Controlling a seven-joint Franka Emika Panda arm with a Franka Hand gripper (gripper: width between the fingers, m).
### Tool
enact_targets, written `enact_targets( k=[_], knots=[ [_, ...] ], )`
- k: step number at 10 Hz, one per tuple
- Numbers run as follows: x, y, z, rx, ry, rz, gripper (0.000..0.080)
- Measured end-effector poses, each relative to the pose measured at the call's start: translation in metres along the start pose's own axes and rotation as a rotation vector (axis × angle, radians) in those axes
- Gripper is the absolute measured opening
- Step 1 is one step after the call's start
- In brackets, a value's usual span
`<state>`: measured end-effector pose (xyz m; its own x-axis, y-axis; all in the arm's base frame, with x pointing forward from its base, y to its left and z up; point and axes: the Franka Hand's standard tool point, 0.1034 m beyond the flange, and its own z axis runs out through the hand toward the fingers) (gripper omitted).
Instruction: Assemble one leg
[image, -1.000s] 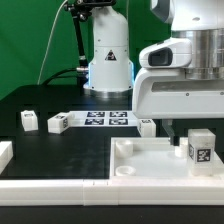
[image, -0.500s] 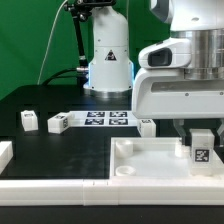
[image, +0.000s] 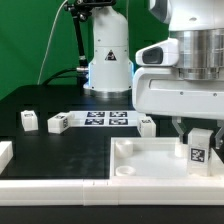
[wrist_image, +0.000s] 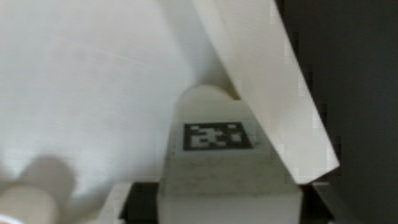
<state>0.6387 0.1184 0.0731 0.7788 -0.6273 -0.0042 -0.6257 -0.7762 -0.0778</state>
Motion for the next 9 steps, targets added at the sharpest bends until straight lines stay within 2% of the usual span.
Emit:
enact_targets(
  k=[4, 7, 9],
  knots=[
    [-0.0025, 0.0011, 0.0007, 0.032, 0.006, 0.498, 0.0291],
    [-0.0038, 0.0002, 0.0004, 0.031, 0.005, 0.718, 0.0291],
    [-0.0041, 0.0002, 0.0009, 0.031, 0.004, 0.721, 0.0291]
  ],
)
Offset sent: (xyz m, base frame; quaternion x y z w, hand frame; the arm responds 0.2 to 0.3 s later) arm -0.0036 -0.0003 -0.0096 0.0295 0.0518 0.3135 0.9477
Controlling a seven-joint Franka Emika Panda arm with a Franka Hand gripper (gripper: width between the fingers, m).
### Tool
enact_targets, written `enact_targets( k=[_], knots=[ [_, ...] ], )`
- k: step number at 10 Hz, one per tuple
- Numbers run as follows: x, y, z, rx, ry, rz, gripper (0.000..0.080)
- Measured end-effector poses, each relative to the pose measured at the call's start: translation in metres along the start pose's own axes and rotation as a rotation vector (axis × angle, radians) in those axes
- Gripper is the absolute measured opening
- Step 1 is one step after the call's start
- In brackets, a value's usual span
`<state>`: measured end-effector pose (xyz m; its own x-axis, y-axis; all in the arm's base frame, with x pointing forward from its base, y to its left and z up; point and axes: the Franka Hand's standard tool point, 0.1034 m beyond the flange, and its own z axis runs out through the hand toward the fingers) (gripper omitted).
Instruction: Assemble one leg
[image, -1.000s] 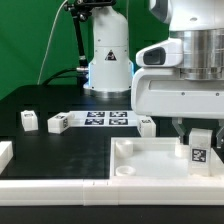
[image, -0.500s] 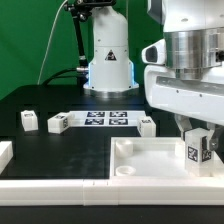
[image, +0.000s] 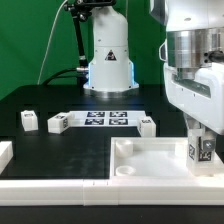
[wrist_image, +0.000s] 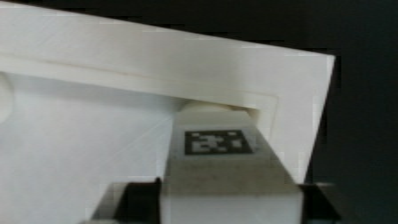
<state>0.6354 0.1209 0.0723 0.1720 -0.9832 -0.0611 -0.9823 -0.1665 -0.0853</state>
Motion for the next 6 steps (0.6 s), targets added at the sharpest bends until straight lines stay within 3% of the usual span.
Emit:
enact_targets(
  k=[1, 2, 6],
  knots=[
    [0.0000, 0.0001, 0.0001, 0.000, 0.000, -0.043, 0.0477],
    [0.0000, 0.0000, 0.0001, 0.000, 0.000, -0.071, 0.0590],
    [-0.0055, -0.0003, 0.0014, -0.015, -0.007, -0.493, 0.0646]
  ],
)
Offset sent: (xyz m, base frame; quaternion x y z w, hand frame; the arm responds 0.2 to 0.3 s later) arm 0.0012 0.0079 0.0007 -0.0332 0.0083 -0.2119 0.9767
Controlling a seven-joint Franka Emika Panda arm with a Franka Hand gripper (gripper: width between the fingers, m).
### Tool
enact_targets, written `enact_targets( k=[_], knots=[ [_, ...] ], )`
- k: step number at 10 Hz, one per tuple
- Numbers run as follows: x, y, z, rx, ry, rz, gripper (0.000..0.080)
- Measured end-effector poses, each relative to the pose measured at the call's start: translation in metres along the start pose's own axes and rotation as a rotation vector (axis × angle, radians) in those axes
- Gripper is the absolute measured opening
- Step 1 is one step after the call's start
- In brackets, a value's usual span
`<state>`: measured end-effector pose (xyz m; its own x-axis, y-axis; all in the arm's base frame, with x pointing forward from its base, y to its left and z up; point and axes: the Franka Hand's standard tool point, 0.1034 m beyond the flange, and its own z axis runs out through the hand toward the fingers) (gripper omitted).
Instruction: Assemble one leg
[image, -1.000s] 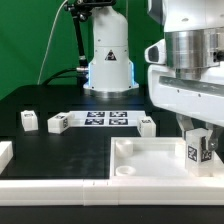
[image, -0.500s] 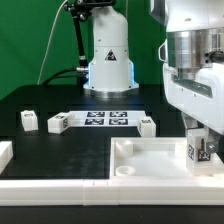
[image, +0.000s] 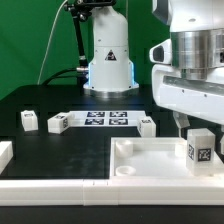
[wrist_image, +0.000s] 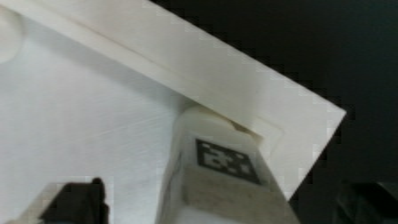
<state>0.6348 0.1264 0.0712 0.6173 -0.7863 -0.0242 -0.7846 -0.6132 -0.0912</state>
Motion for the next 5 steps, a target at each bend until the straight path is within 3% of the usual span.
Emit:
enact_targets(
  k=[2, 5],
  knots=[
    [-0.0011, -0.0004, 0.0029, -0.020, 0.008, -0.250, 0.0648],
    [0.0071, 0.0036, 0.0026, -0.029, 0.011, -0.525, 0.0648]
  ],
)
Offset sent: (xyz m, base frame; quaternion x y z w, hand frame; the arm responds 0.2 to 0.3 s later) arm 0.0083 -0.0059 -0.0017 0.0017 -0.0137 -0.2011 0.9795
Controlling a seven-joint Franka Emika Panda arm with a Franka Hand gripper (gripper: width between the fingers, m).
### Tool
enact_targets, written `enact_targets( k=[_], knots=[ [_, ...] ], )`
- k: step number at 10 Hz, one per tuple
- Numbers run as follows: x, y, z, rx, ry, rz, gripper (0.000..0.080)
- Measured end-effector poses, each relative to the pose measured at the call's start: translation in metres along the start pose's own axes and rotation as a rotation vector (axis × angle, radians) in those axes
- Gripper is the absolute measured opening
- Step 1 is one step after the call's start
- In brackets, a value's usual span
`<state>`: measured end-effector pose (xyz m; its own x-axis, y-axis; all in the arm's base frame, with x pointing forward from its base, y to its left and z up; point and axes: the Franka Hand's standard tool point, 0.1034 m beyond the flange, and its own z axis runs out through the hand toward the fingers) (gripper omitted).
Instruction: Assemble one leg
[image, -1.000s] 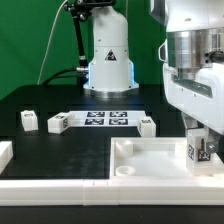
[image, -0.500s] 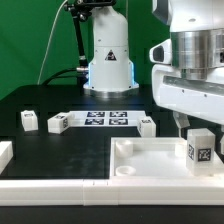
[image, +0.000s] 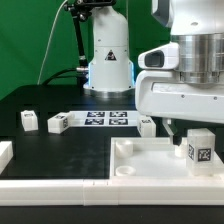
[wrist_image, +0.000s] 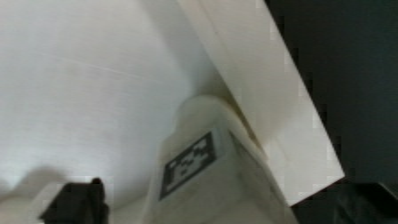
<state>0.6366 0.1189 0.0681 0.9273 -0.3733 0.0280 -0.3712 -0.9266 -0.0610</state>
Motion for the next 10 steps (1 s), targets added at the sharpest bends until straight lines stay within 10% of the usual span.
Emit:
enact_targets(
  k=[3, 7, 10],
  knots=[
    [0.0008, 0.0005, -0.0004, -0.001, 0.002, -0.173, 0.0648],
    [0.0008, 0.0010, -0.0001, -0.001, 0.002, -0.161, 0.0290],
    [0.0016, 0.0026, -0.0001, -0.002, 0.003, -0.128, 0.0290]
  ],
)
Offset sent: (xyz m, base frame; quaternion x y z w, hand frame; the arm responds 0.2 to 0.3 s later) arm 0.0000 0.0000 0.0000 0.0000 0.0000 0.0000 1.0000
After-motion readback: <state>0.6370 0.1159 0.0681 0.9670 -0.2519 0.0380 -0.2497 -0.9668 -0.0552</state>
